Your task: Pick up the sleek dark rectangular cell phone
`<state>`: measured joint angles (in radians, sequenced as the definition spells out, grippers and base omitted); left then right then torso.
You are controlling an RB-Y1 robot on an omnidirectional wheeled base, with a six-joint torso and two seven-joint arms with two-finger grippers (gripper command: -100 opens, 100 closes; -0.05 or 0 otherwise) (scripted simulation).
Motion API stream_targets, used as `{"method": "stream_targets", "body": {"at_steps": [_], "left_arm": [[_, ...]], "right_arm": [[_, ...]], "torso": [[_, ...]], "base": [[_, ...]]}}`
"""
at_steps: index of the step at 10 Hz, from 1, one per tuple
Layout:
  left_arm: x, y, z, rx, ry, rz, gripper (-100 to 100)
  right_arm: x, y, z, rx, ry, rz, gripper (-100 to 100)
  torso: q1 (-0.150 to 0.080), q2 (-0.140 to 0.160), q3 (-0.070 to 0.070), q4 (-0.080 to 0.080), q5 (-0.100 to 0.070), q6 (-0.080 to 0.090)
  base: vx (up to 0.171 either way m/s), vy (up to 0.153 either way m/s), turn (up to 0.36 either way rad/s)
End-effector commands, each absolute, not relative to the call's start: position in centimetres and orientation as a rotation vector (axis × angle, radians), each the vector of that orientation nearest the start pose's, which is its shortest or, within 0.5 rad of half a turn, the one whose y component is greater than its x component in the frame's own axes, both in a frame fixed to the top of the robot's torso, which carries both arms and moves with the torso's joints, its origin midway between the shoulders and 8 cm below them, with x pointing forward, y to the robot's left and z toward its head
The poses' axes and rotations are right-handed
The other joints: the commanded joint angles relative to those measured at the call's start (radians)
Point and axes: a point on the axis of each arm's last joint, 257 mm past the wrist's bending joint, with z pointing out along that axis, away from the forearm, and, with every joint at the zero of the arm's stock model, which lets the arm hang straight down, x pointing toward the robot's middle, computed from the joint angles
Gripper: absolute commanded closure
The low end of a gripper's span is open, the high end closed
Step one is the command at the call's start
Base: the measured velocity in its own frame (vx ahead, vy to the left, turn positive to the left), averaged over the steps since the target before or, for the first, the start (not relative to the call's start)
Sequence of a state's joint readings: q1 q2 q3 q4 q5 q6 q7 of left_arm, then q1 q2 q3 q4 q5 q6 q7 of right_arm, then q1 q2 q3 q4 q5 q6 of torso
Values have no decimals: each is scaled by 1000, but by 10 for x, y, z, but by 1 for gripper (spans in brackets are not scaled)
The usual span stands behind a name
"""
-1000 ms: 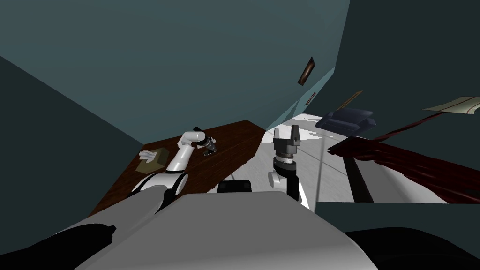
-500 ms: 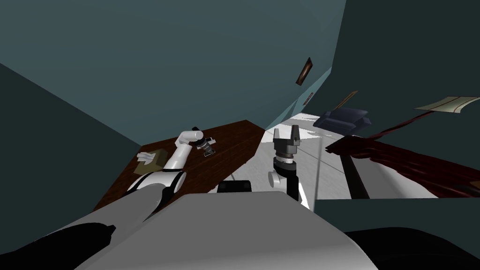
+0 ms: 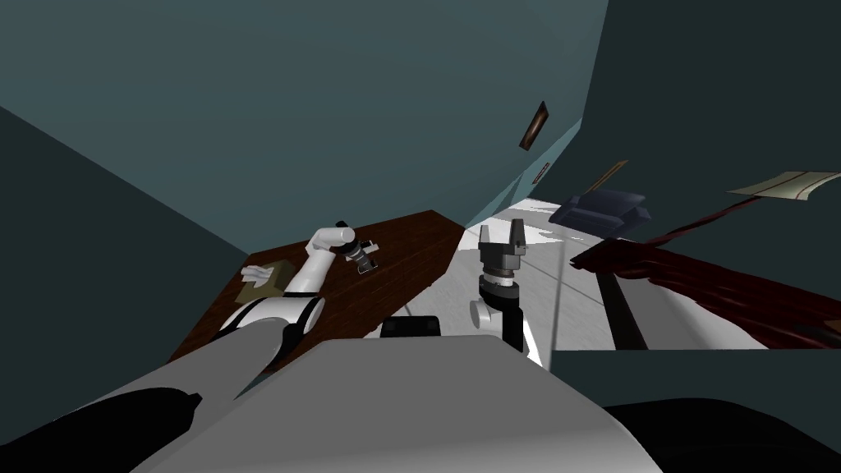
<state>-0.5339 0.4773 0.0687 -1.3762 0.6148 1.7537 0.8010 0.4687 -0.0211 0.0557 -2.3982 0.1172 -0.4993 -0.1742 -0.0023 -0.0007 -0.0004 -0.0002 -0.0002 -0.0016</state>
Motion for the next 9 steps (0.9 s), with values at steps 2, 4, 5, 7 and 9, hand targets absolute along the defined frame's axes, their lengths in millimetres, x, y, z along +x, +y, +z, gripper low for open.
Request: {"method": "stream_targets", "body": {"at_steps": [2,4,5,7,9], "left_arm": [[476,291,-296,-2865,1416,-398,-100],[466,298,-312,-2912,1394,-331,-100],[483,295,-302,-2851,1467,-386,-100],[473,302,-316,-2900,1438,-325,-100],[487,302,-309,-2849,1499,-369,-100]], "right_arm": [[322,-236,83,522,561,1487,0],[322,-236,83,522,560,1487,0],[322,-236,83,522,561,1487,0],[322,-236,83,522,561,1487,0],[322,-236,83,522,561,1487,0]], "torso": [[-2,0,0,0,0,0],[-3,-1,-1,0,-1,0],[-1,-1,-1,0,0,0],[-3,0,0,0,-1,0],[2,0,0,0,0,0]], "base": [[9,-86,74],[10,-54,30],[3,-68,90],[0,-53,26],[-2,-17,46]]}}
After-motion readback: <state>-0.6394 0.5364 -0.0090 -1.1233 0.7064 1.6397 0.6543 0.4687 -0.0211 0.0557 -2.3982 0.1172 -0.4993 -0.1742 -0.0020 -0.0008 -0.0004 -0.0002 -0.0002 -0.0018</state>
